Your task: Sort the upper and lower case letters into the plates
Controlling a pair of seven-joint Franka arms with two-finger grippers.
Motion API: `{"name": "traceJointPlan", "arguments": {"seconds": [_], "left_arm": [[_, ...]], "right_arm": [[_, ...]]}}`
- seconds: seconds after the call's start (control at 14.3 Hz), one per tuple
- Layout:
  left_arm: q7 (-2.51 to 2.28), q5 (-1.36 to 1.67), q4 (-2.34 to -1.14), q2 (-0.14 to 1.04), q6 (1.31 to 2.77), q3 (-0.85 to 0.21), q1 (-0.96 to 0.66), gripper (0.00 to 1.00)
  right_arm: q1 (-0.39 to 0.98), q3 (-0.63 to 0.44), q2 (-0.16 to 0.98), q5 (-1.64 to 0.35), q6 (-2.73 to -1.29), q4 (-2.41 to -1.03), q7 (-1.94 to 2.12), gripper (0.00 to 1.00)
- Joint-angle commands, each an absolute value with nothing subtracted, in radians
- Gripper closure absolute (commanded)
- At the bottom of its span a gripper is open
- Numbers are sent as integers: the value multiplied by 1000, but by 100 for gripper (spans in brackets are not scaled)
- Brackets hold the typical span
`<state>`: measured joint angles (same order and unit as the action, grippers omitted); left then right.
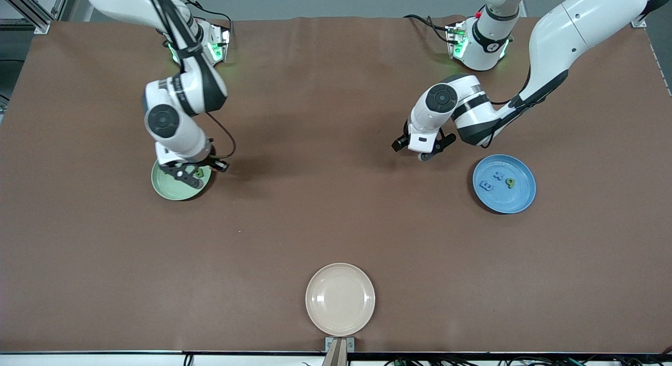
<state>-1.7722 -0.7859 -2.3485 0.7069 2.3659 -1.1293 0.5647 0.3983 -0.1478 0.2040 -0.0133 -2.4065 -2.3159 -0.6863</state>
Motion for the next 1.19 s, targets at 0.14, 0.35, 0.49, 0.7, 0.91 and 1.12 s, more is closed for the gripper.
{"name": "traceJointPlan", "arguments": {"seconds": [0.14,0.35,0.49,0.7,0.91,1.12], "left_arm": [[-1809,-782,-2364,673,2388,-1083,519,31],[-1810,-782,-2364,673,2388,-1080,511,33],[-1809,-782,-2364,673,2388,-1077,511,35],[-1809,-782,-2364,675,2388,-1077,508,41],[-1810,-782,-2364,673,2388,-1077,506,45],[-1810,-782,-2362,673,2388,-1075,494,47]], "right_arm": [[214,-126,181,-8,-2535,-2390,-380,100],[183,-126,218,-8,-2592,-2385,-327,100],[176,-126,261,-8,-2625,-2381,-312,100],[161,-126,290,-8,-2643,-2378,-305,99],[152,-126,310,-8,-2642,-2358,-304,97],[144,-126,313,-8,-2638,-2352,-302,76]]}}
